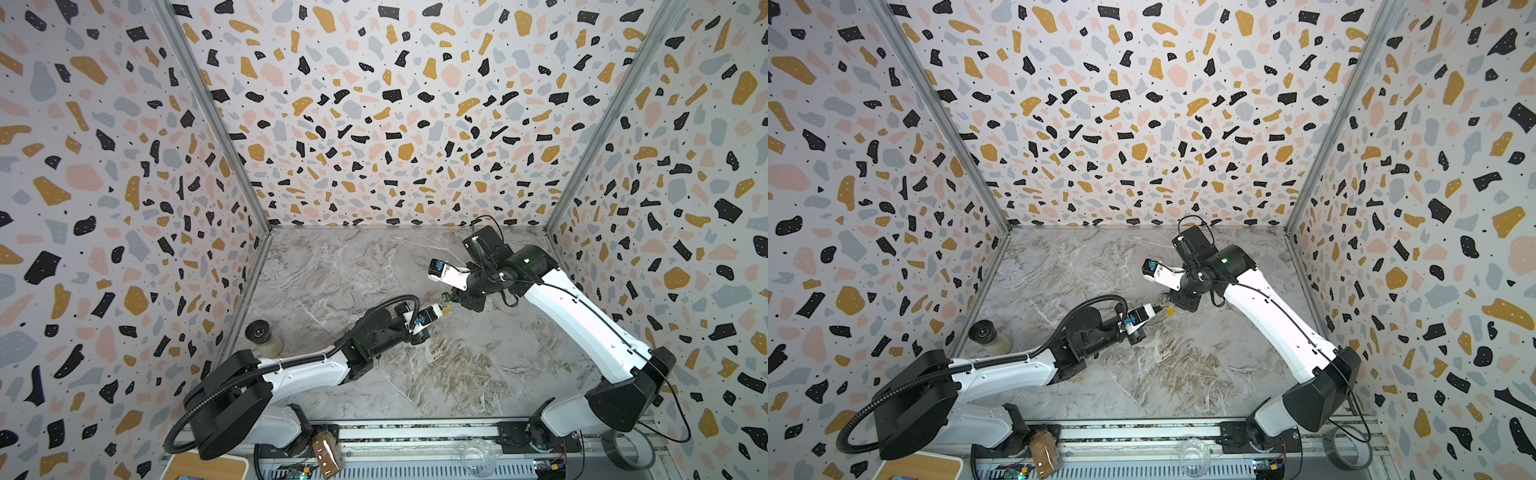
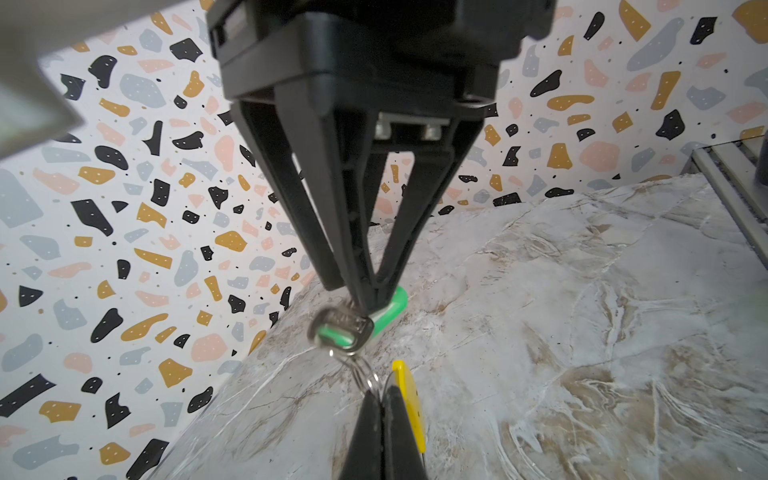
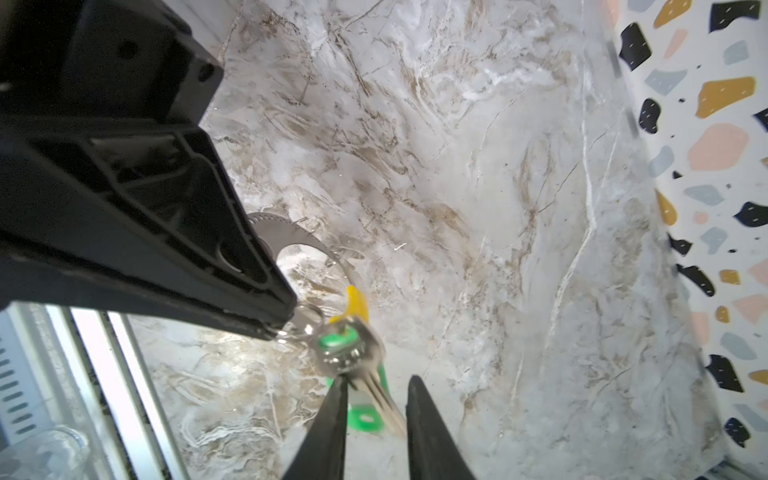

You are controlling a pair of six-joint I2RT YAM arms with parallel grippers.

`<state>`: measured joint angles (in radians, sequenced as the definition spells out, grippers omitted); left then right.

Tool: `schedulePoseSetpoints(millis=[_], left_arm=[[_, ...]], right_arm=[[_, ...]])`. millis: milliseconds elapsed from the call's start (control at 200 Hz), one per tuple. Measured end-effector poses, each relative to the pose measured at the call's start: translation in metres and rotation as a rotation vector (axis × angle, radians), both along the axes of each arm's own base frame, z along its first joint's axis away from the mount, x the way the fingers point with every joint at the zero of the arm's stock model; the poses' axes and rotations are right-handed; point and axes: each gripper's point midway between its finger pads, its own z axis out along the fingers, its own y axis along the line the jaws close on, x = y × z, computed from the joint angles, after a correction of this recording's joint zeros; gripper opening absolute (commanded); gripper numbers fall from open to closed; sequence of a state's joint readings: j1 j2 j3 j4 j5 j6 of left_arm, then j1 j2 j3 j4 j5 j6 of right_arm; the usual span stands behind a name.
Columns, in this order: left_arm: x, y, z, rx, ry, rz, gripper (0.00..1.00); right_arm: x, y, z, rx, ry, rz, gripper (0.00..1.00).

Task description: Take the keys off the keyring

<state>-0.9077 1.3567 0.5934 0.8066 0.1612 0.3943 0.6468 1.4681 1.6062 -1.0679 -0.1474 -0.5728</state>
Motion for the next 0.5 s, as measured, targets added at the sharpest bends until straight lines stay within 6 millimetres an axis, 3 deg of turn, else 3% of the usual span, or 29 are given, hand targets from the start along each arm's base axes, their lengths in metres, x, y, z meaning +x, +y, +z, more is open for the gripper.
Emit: schedulePoseSetpoints(millis=[280,501], left_arm=[[-0.001,-0.001,-0.001,0.008,0.032,-0.064,0.00],[-0.002,-0.001,0.001,0.014,0.046,-0.113,0.00]], right_arm=[[0.000,-0.006,0.015,0.055,-0.164,0.047,0.34],[-0.025,-0.012,0.010,0.117,-0.294,0.171,0.29]])
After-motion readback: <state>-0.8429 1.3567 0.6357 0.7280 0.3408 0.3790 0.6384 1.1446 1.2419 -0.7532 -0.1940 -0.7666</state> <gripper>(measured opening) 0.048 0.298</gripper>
